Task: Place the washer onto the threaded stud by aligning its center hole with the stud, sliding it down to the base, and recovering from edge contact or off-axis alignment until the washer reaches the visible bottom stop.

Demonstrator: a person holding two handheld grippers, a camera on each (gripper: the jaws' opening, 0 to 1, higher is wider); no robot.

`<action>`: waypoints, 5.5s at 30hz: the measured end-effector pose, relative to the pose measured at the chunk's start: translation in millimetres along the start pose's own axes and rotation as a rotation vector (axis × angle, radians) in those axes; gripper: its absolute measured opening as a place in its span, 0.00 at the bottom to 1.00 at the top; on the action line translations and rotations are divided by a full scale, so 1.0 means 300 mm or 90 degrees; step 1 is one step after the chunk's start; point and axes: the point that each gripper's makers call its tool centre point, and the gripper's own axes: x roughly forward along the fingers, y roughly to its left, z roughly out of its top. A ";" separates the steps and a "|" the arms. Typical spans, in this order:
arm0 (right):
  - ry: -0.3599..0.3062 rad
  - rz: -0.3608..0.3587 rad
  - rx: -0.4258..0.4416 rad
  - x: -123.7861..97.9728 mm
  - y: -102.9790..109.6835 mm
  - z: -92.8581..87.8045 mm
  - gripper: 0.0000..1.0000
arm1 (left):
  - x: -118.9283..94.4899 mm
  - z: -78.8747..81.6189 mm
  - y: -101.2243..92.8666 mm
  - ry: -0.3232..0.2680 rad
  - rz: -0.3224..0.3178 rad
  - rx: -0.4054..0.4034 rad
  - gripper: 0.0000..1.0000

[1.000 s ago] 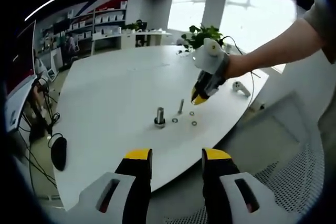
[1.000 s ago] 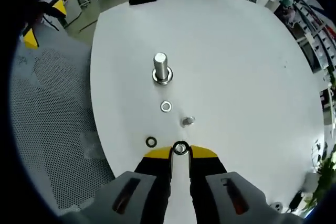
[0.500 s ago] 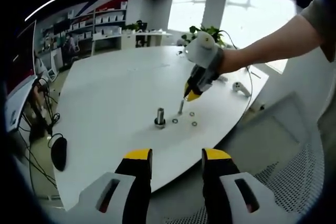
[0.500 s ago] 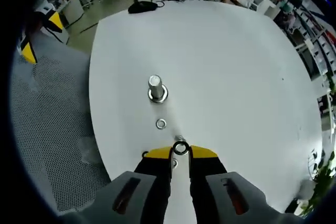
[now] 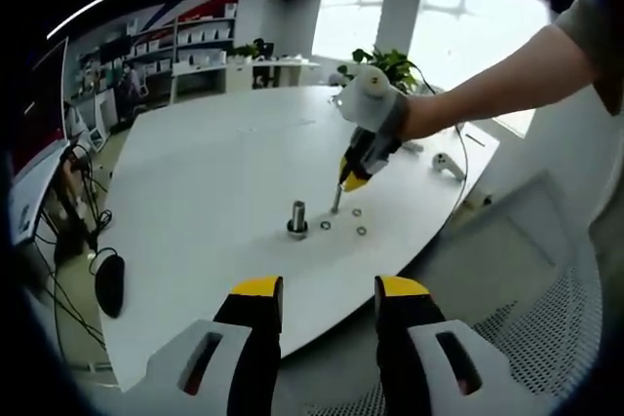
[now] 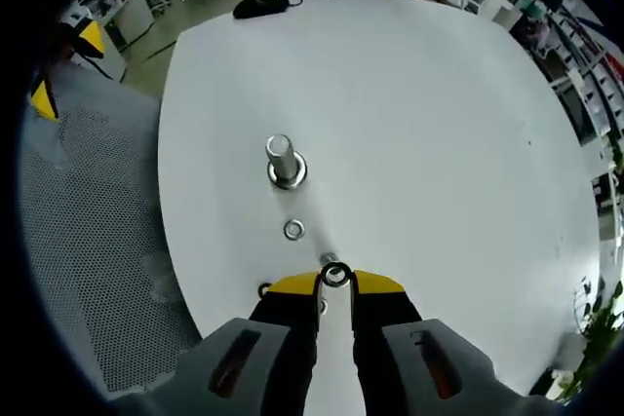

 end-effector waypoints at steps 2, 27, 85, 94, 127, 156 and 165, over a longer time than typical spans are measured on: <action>-0.002 -0.003 -0.004 0.002 -0.005 0.004 0.13 | 0.000 -0.001 0.000 0.001 0.000 0.000 0.36; 0.043 0.022 0.005 0.087 0.009 -0.012 0.13 | 0.000 0.002 0.000 -0.001 -0.002 -0.002 0.35; 0.019 0.045 0.095 0.084 0.131 -0.162 0.21 | 0.002 -0.003 -0.003 0.003 -0.009 -0.005 0.35; 0.017 0.069 0.090 0.119 0.218 -0.165 0.22 | 0.002 -0.008 -0.002 0.008 -0.007 -0.005 0.35; 0.049 0.089 -0.154 0.144 0.213 -0.151 0.19 | 0.002 -0.003 0.005 0.004 -0.001 -0.009 0.35; 0.144 0.068 -0.222 0.150 0.234 -0.141 0.15 | 0.003 -0.006 0.002 0.006 -0.004 -0.008 0.35; 0.122 0.057 -0.148 0.148 0.225 -0.142 0.14 | 0.003 -0.008 0.001 0.009 -0.006 -0.007 0.35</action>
